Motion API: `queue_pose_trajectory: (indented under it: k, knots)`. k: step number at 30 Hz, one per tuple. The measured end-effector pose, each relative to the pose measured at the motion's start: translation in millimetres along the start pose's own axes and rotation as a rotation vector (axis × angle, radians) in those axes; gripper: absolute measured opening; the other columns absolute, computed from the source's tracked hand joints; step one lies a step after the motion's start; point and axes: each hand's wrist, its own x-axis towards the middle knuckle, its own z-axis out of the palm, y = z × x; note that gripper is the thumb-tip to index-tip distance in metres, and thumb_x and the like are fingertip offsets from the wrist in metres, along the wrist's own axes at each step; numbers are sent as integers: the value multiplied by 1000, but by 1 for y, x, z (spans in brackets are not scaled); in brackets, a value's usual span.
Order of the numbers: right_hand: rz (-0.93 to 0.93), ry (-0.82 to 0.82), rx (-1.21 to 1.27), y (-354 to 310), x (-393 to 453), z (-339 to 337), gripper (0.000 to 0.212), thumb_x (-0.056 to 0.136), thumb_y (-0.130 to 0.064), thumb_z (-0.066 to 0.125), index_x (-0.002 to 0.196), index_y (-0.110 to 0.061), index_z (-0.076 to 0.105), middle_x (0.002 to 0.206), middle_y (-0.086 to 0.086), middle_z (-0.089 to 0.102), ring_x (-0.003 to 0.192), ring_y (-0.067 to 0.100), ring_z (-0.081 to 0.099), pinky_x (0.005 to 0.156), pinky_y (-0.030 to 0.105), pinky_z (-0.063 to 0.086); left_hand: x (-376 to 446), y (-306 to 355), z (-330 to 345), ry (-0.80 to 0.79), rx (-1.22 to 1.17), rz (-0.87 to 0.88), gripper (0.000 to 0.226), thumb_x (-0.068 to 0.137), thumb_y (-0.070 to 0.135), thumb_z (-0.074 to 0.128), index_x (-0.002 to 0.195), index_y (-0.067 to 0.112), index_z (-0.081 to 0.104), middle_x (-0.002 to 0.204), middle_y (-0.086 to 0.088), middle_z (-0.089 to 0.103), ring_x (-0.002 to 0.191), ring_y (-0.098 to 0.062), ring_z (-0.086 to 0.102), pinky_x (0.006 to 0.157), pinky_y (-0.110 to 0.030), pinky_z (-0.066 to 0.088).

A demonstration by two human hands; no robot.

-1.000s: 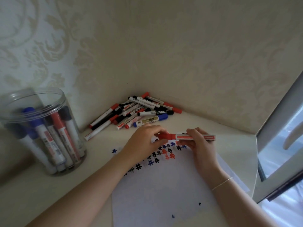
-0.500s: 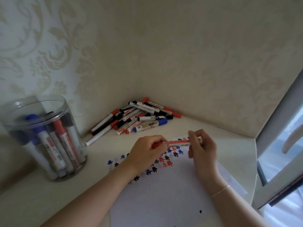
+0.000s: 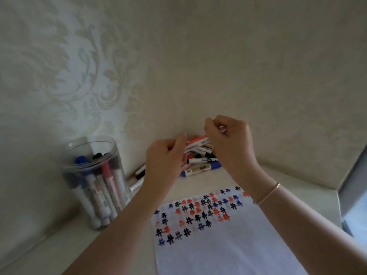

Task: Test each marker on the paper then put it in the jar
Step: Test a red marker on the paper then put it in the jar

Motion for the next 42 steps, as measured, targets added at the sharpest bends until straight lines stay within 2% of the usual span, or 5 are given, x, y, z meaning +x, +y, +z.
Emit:
queue_pose_trajectory:
  k: [9,18,26,31,42]
  knots:
    - [391,-408,548,-34,40,81,42,96,-34,50,67,-5,59,46,4,46,38,15,42,42,24,45,40,65,-106,302,234,318,32,79,31,76,90,20,48,71,9,67,58,1,62,60,-14,49]
    - [-322,-893,-900,76,15,152,41,92,-11,43,131,-23,45,129,5,50,119,27,47,99,38,41,50,48,-155,494,771,510,26,99,34,46,112,13,50,62,13,42,47,-6,47,47,-15,38]
    - [-761,-783,-941,79,-11,178,40,89,3,40,123,-12,54,124,16,57,114,32,55,94,39,42,60,23,-144,158,1092,360,23,100,38,41,101,15,43,68,6,52,56,-17,55,57,-35,50]
    - [-852,-708,-965,81,-18,177,40,38,-10,86,75,-14,69,64,7,65,51,20,64,40,28,48,61,31,-145,109,1108,324,25,99,40,44,98,15,41,64,8,51,57,-15,54,55,-31,48]
    - [-595,-721,-754,74,0,167,26,89,-19,50,115,-14,52,114,4,57,100,28,59,71,33,43,52,14,-144,-211,931,-78,38,100,42,38,89,12,57,76,-4,70,64,-15,68,70,-32,53]
